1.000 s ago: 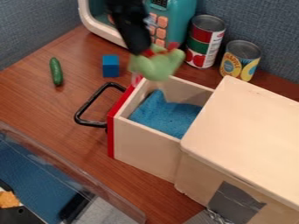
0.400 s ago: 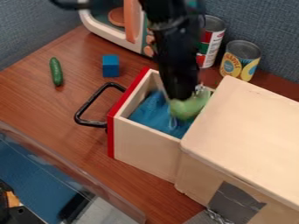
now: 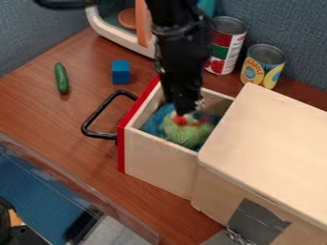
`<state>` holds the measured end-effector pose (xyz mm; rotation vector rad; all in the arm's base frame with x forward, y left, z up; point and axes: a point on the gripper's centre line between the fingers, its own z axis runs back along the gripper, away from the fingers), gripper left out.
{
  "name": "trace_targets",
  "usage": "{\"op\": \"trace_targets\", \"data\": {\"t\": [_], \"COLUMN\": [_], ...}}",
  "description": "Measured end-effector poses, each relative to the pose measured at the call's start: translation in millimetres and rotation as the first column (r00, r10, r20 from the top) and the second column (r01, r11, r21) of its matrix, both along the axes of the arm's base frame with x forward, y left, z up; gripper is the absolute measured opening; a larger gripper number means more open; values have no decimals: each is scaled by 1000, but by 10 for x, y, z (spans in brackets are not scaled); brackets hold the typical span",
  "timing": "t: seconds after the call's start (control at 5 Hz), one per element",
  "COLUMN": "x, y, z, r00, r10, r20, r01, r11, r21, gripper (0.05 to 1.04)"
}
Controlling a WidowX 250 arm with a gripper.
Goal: Put green toy in the drawer
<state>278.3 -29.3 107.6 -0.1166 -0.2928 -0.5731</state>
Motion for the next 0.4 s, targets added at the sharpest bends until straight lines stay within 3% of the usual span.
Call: {"op": "trace_targets", "data": {"t": [0.2, 0.4], "x": [-88, -169], "y": [274, 719], "z": [200, 481], "r00": [1000, 996], "r10": [4, -70], "r20": [29, 53], "r01": [-5, 58], "r11": [999, 979], "r21": [49, 197], "gripper": [891, 1005]}}
